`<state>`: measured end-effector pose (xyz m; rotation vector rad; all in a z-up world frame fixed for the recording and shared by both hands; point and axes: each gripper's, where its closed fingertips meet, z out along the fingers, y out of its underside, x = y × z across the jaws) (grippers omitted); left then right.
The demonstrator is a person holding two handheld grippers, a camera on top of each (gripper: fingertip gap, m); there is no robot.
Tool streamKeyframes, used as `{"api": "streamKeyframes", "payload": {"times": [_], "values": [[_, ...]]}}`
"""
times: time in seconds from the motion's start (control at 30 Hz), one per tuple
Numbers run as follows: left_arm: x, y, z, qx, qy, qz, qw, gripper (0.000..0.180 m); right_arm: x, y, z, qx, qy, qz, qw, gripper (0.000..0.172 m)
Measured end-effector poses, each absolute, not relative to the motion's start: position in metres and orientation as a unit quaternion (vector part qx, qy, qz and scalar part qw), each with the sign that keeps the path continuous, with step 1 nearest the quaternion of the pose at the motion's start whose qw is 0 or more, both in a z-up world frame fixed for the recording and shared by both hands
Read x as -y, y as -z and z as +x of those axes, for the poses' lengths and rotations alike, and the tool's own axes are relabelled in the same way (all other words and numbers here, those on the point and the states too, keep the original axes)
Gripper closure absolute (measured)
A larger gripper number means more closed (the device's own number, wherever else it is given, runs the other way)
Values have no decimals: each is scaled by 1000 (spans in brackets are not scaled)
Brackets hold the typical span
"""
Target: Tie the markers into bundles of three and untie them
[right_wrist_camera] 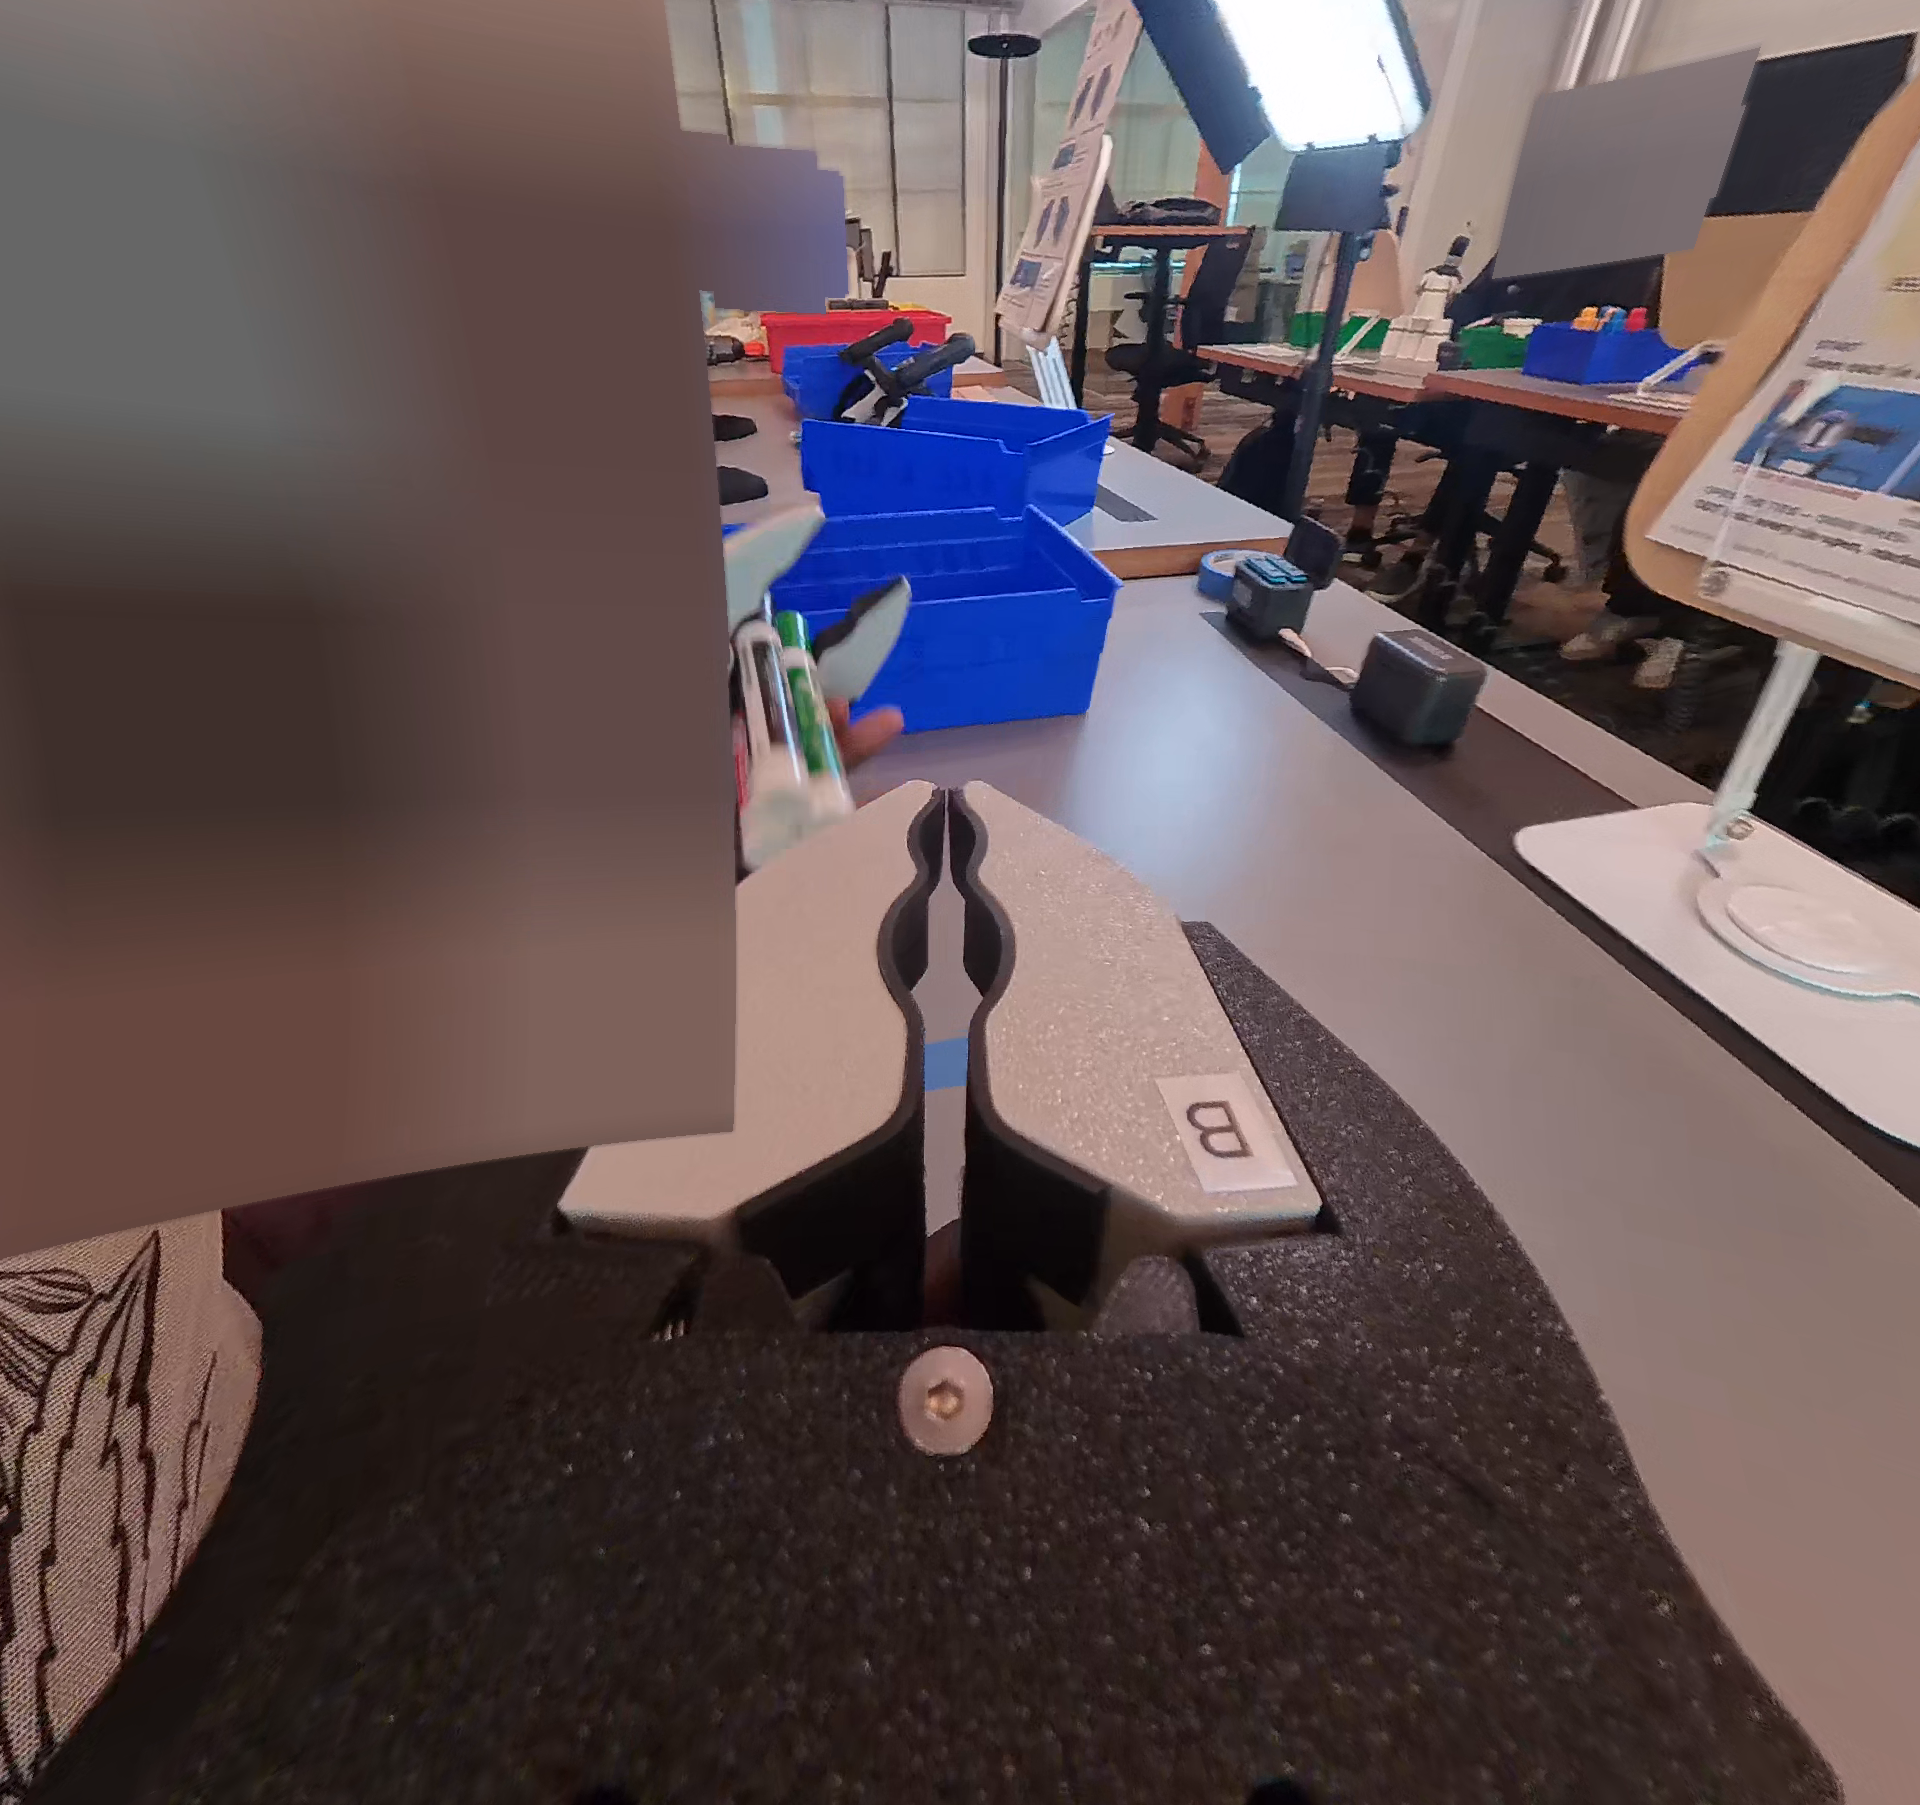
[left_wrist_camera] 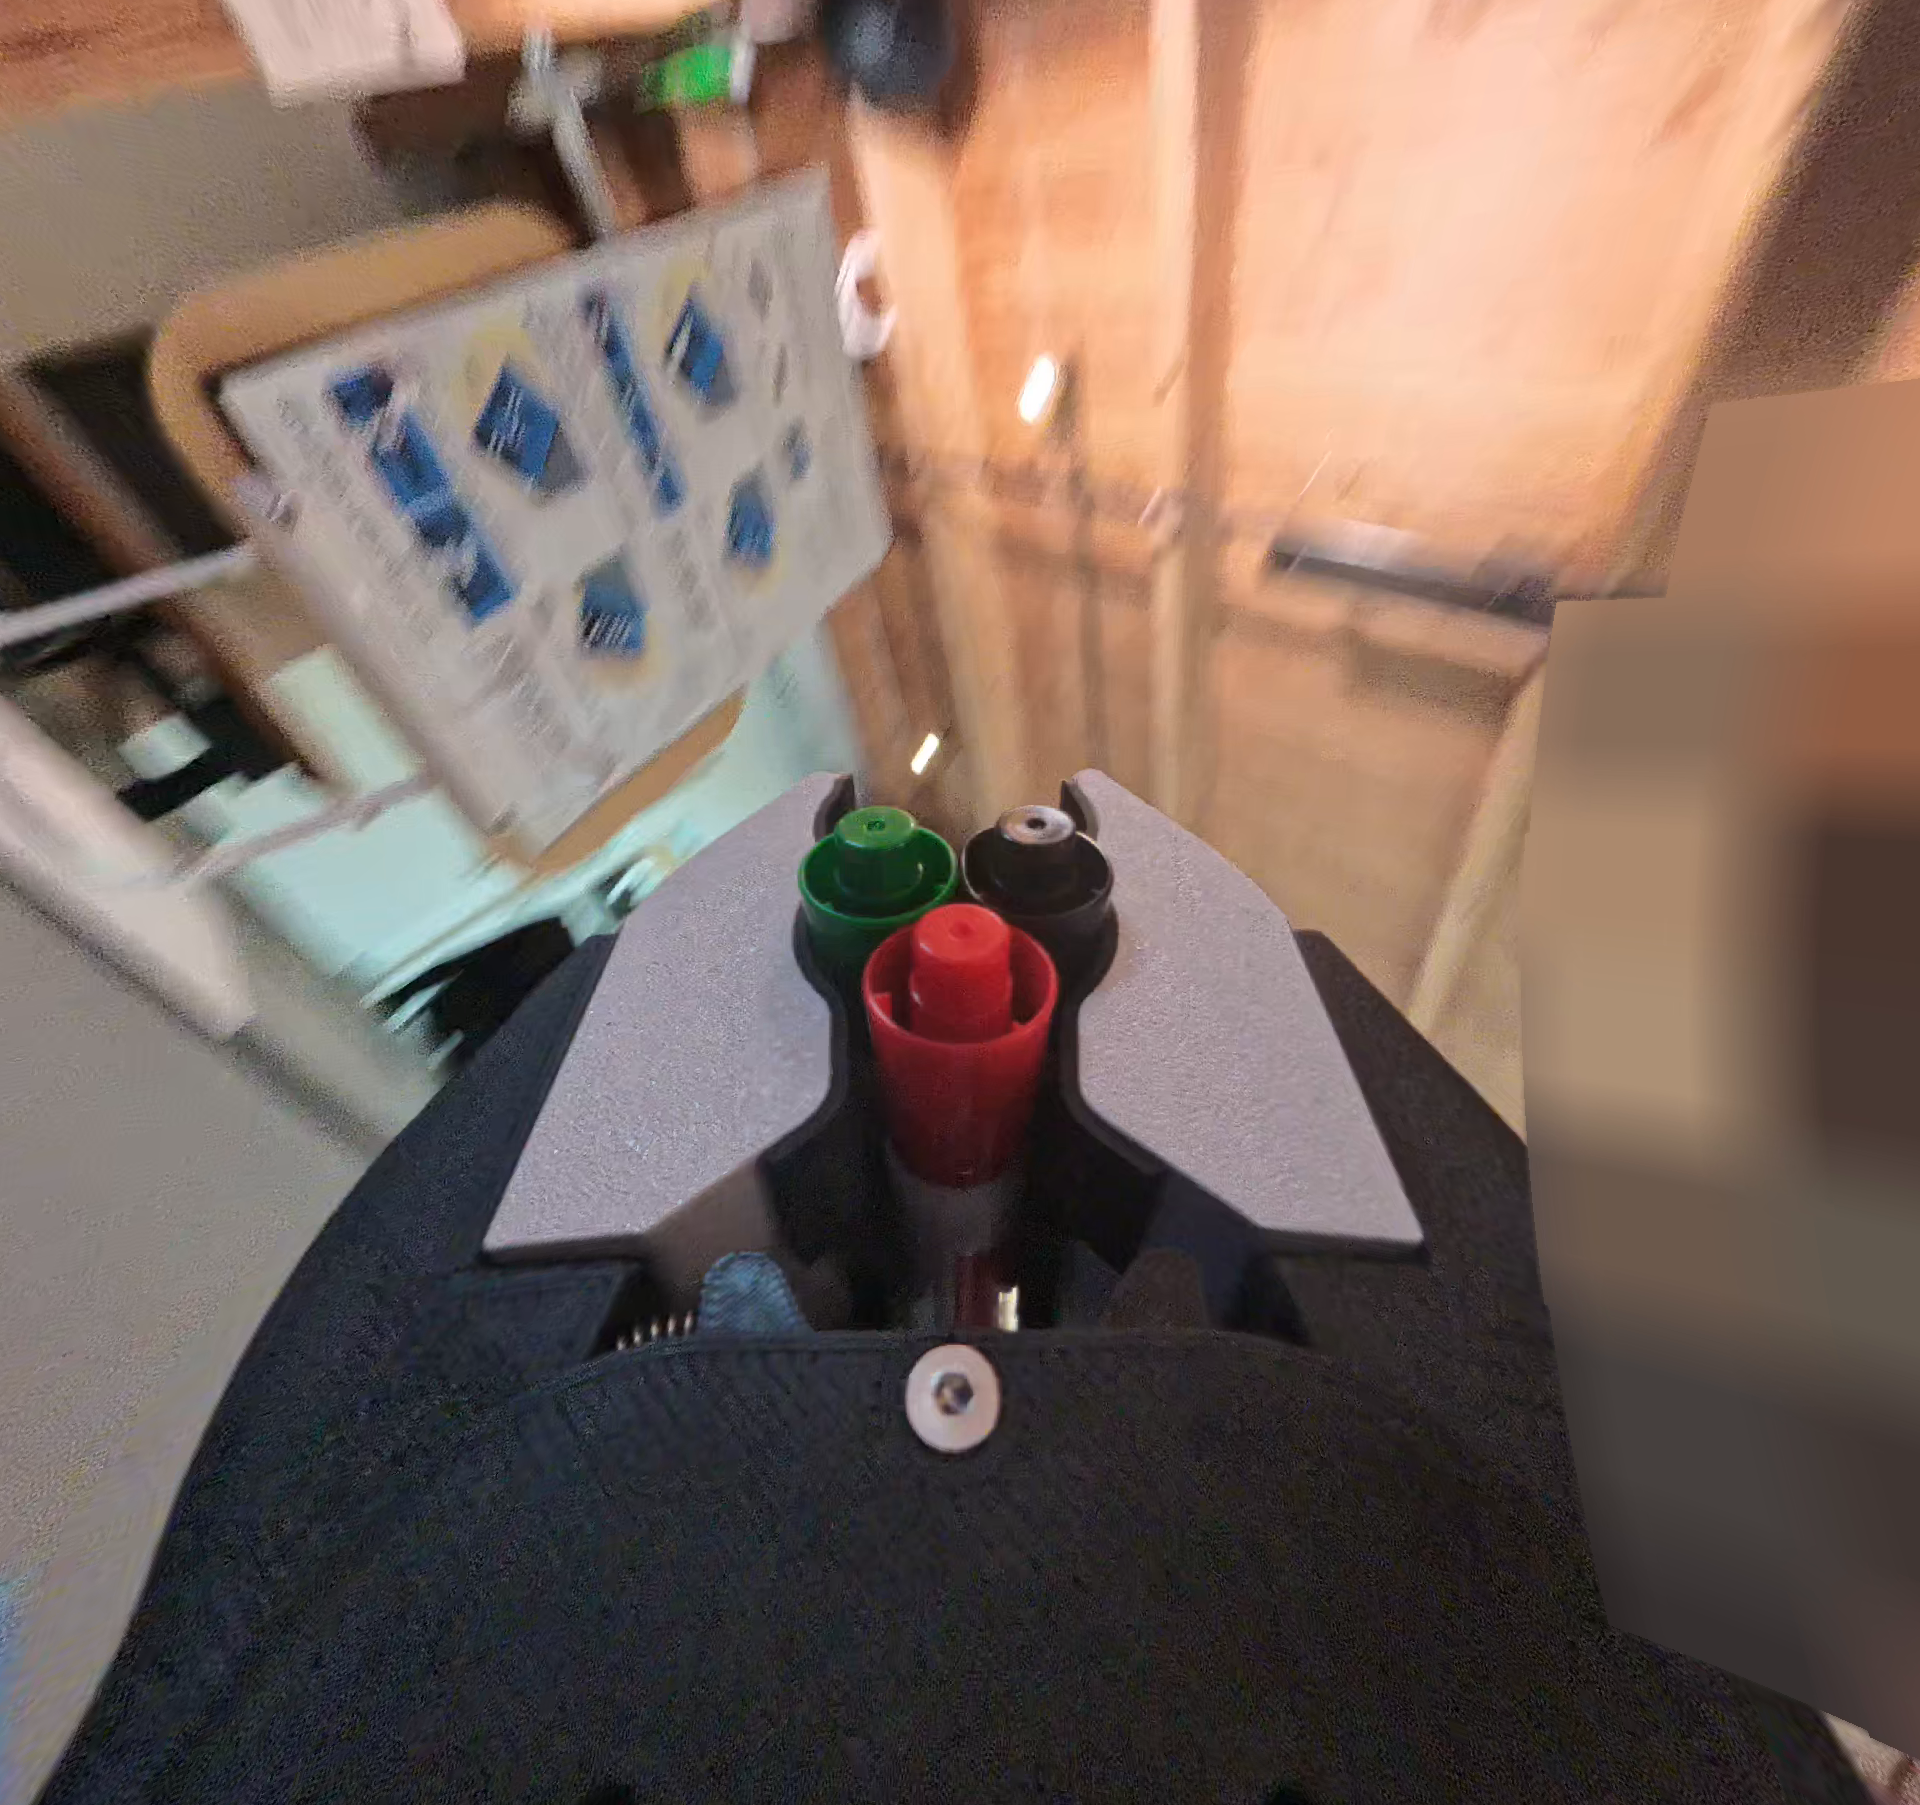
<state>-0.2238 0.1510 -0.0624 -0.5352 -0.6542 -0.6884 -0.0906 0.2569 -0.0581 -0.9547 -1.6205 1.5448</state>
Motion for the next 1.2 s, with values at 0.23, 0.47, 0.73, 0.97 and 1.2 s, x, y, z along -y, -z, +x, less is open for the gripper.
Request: {"api": "streamKeyframes", "payload": {"times": [0.23, 0.47, 0.73, 0.97, 1.2], "values": [[-12, 6, -259, 244, 315, 78, 914, 142, -203, 65, -97, 646, -597, -356, 314, 172], [160, -3, -262, 223, 91, 224, 944, 142, -142, 68, -101, 663, -612, -328, 278, 172], [289, -20, -126, 186, -596, 170, 763, 142, -99, 65, -99, 683, -625, -298, 233, 172], [271, -55, -90, 110, -700, 103, 698, 142, -101, 67, -105, 681, -629, -304, 221, 172], [240, -58, -143, 112, -427, 97, 892, 143, -125, 70, -94, 683, -603, -323, 257, 171]]}}
